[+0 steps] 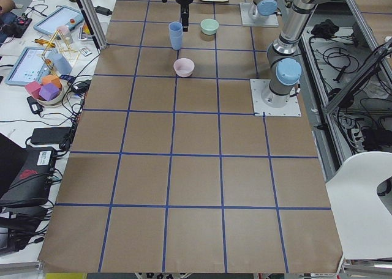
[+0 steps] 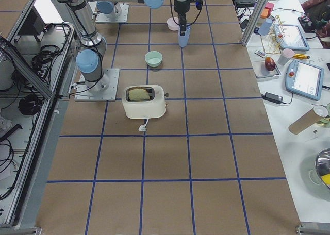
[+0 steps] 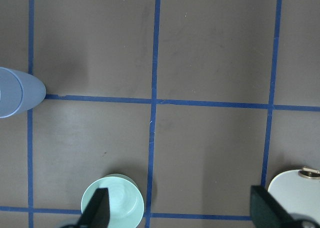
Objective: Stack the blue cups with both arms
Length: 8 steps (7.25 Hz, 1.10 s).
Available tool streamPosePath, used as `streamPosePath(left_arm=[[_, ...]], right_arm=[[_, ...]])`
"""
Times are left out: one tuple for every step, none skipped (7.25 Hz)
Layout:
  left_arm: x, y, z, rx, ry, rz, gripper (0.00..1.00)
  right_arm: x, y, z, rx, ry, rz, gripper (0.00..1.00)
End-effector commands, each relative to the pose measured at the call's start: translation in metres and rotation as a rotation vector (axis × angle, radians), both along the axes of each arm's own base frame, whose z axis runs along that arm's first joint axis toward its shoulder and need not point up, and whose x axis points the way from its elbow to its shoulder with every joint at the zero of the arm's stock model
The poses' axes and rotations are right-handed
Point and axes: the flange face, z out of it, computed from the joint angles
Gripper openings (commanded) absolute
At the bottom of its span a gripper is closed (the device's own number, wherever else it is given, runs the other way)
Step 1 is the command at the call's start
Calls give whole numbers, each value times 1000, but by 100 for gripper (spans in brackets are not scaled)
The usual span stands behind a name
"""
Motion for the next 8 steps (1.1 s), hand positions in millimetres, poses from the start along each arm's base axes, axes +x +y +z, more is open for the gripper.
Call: streamPosePath(left_arm=[[0,0,0,2,0,0,100],[0,0,0,2,-2,0,100],[0,0,0,2,-2,0,100],[0,0,-2,6,-3,-2,100],[0,0,-2,6,-3,-2,100],[0,0,-2,6,-3,-2,100],[0,0,-2,8,-3,-2,100],[0,0,-2,8,-3,-2,100]], right_arm=[[1,-2,-1,-10,-6,-7,100],[1,-2,0,-12,-8,-14,100],[1,-2,1,-13,-11,-25,100],[3,-3,3,-15,-31,-61,100],[3,-6,0,-11,-28,-62,100],[3,-5,-1,-9,-31,-61,100],[3,-6,0,-11,-34,-61,100],[3,-6,0,-11,-31,-61,100]])
